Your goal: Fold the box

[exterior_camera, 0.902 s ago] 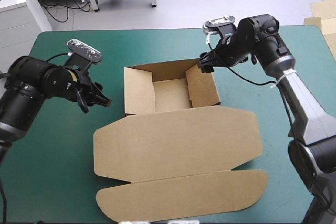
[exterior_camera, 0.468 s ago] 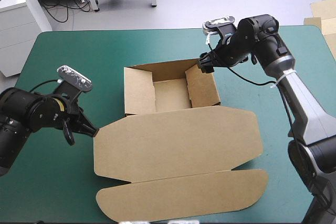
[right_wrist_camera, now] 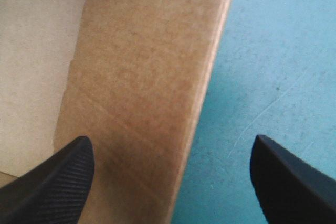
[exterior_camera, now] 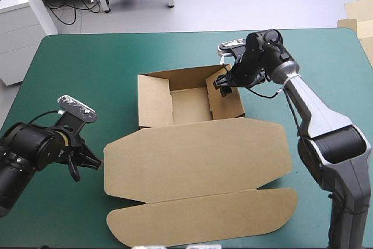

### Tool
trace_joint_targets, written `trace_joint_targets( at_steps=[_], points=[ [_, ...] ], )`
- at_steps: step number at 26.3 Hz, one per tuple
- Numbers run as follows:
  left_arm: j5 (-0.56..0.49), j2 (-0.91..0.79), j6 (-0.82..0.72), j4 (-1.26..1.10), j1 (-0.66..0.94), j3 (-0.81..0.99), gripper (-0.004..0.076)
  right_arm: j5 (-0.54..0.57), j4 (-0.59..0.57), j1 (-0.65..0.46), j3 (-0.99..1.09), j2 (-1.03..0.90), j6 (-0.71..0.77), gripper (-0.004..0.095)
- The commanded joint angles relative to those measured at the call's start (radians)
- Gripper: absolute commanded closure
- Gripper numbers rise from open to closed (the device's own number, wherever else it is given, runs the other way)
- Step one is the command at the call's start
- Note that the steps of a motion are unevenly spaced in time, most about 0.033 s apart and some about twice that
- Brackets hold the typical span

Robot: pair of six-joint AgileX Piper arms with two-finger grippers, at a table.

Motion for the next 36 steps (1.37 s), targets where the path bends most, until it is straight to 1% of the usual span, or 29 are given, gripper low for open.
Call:
trace_joint_targets(
  at_steps=[1,3,7,9,19,23,27,29,31,32,33,34,36],
  points=[
    [-0.030,-0.016,-0.041,0.051,-0.005,-0.023,0.0734,0.006,0.007,-0.001,-0.028,-0.028,-0.006,0.0263],
    [-0.032,-0.016,-0.071,0.063,-0.005,-0.023,0.0734,-0.001,0.004,-0.001,-0.028,-0.020,-0.006,0.0390],
    [-0.036,-0.016,-0.071,0.067,-0.005,-0.023,0.0734,-0.016,0.002,-0.001,-0.028,-0.016,-0.006,0.0775],
    [-0.040,-0.016,-0.071,0.067,-0.005,-0.023,0.0734,-0.015,0.002,-0.001,-0.028,-0.014,-0.006,0.0929],
    [-0.040,-0.016,-0.076,0.067,-0.005,-0.023,0.0734,-0.014,-0.015,-0.001,-0.051,-0.014,-0.006,0.0928],
    [-0.040,-0.016,-0.099,0.067,-0.005,-0.023,0.0734,0.000,-0.078,-0.001,-0.129,-0.031,-0.015,0.0928],
    [-0.028,-0.016,-0.106,0.070,-0.005,-0.023,0.0734,0.009,-0.224,-0.045,-0.229,-0.085,-0.040,0.0928],
    [-0.021,-0.020,-0.106,0.070,-0.005,-0.023,0.0734,0.011,-0.276,-0.088,-0.254,-0.115,-0.040,0.0928],
    [-0.022,-0.036,-0.121,0.070,-0.005,-0.023,0.0734,0.011,-0.330,-0.171,-0.264,-0.152,-0.040,0.0928],
    [-0.029,-0.050,-0.123,0.068,-0.005,-0.023,0.0734,0.011,-0.348,-0.237,-0.264,-0.164,-0.040,0.0928],
    [-0.034,-0.055,-0.125,0.068,-0.005,-0.023,0.0734,0.011,-0.343,-0.276,-0.264,-0.170,-0.040,0.0928],
    [-0.051,-0.069,-0.125,0.068,-0.005,-0.023,0.0734,0.011,-0.319,-0.359,-0.264,-0.171,-0.027,0.0928],
    [-0.075,-0.085,-0.125,0.068,-0.005,-0.023,0.0734,0.011,-0.213,-0.469,-0.264,-0.170,-0.014,0.0928]
  ],
)
